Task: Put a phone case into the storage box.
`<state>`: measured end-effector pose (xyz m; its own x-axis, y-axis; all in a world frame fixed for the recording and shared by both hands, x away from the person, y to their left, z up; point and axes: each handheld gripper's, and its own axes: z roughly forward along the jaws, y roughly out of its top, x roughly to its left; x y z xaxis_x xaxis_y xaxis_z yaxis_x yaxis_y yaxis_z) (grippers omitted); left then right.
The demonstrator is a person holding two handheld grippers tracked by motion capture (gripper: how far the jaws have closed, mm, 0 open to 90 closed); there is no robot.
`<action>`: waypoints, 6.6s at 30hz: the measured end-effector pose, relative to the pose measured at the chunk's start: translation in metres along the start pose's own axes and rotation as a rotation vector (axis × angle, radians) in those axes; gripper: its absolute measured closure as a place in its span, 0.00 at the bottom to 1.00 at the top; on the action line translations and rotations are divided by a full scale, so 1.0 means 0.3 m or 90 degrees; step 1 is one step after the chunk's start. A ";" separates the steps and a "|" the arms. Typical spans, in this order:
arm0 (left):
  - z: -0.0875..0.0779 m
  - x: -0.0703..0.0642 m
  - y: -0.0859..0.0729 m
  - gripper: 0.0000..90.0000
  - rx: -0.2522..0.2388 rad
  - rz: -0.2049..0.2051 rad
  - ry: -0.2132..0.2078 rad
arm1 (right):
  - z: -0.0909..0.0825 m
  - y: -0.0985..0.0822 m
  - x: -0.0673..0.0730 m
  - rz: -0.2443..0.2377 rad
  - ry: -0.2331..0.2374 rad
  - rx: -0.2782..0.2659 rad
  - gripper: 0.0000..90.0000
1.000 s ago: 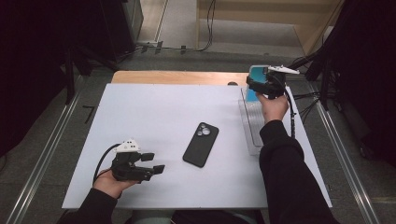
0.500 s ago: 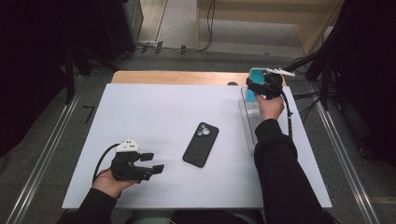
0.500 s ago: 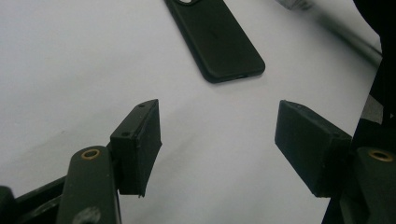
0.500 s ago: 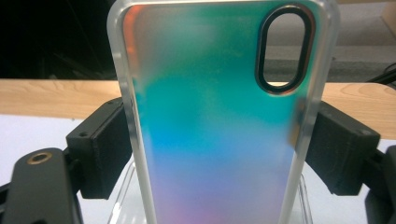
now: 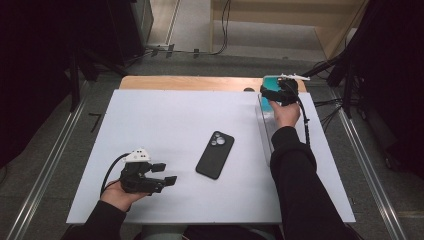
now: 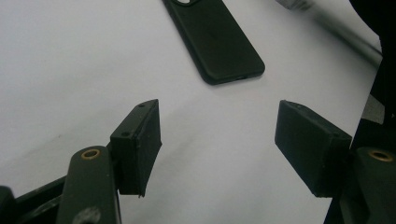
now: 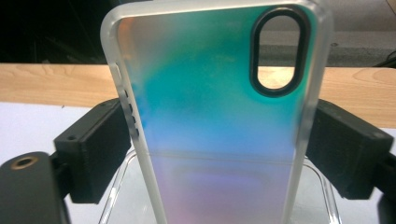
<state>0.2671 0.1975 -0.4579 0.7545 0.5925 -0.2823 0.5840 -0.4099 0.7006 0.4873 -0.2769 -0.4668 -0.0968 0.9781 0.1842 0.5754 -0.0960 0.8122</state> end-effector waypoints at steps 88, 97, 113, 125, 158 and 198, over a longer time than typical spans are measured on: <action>0.048 0.046 0.125 0.31 -0.002 -0.023 -0.051 | -0.605 -0.369 0.226 -0.206 0.417 0.150 0.25; 0.043 0.042 0.126 0.31 -0.006 -0.036 -0.056 | -0.628 -0.407 0.198 -0.205 0.425 0.157 0.24; 0.044 0.025 0.128 0.31 -0.011 -0.025 -0.053 | -0.633 -0.469 0.180 -0.234 0.428 0.175 0.24; 0.064 0.003 0.141 0.27 -0.006 -0.018 -0.051 | -0.634 -0.500 0.161 -0.227 0.420 0.179 0.24; 0.237 -0.071 0.320 0.05 0.009 -0.036 0.048 | -0.635 -0.504 0.162 -0.211 0.403 0.180 0.24; 0.424 -0.135 0.352 0.07 0.030 -0.023 0.160 | -0.627 -0.505 0.168 -0.214 0.398 0.181 0.24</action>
<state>0.3363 0.0420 -0.4556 0.6375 0.7593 -0.1307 0.6275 -0.4132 0.6599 0.2425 -0.2479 -0.4766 -0.6962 0.6519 0.3006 0.6129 0.3218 0.7217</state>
